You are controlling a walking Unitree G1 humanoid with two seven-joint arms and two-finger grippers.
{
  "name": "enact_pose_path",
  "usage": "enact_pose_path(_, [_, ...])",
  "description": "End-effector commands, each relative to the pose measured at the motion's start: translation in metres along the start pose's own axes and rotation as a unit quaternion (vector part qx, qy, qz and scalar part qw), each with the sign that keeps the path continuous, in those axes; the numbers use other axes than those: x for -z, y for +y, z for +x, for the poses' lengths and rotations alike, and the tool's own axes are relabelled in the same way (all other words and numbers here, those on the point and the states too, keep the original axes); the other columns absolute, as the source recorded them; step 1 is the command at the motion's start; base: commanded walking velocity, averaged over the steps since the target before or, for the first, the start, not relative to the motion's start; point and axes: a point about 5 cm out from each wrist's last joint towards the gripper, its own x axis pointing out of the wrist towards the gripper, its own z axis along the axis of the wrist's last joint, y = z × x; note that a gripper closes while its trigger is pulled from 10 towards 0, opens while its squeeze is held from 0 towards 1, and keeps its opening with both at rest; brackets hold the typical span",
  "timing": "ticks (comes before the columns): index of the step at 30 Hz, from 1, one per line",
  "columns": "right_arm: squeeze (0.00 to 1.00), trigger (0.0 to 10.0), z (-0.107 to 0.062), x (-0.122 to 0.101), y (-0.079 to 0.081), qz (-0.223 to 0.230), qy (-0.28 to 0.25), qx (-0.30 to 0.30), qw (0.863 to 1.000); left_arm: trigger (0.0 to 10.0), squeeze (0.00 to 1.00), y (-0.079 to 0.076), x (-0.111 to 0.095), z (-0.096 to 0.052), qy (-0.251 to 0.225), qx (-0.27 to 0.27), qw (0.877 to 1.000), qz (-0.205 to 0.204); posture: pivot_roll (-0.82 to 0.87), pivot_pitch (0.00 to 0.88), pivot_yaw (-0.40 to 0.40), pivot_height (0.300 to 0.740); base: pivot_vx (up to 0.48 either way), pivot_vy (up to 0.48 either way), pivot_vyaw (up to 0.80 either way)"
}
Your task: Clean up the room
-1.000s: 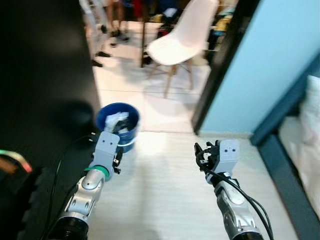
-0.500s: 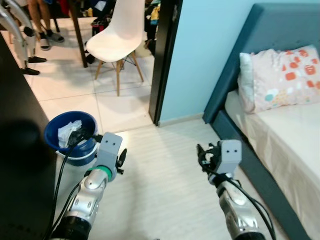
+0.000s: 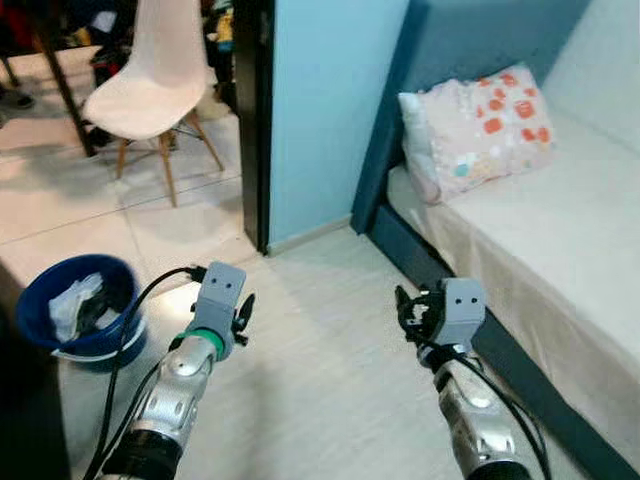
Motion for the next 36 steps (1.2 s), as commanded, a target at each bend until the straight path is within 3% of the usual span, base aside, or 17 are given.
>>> enact_pose_path(1, [0.0,10.0,-0.004,0.003,-0.008,0.001,0.006,0.013,1.0,10.0,0.0,-0.005,0.005,-0.001,0.01,0.008,1.0,0.0,0.06,0.05,0.012,0.74,0.0,0.0,-0.76])
enact_pose_path(36, [0.0,10.0,0.0,-0.003,-0.01,0.002,-0.007,0.021,1.0,10.0,0.0,-0.009,-0.003,0.006,-0.004,0.013,1.0,-0.003,0.04,0.054,0.012,0.74,0.0,0.0,-0.75])
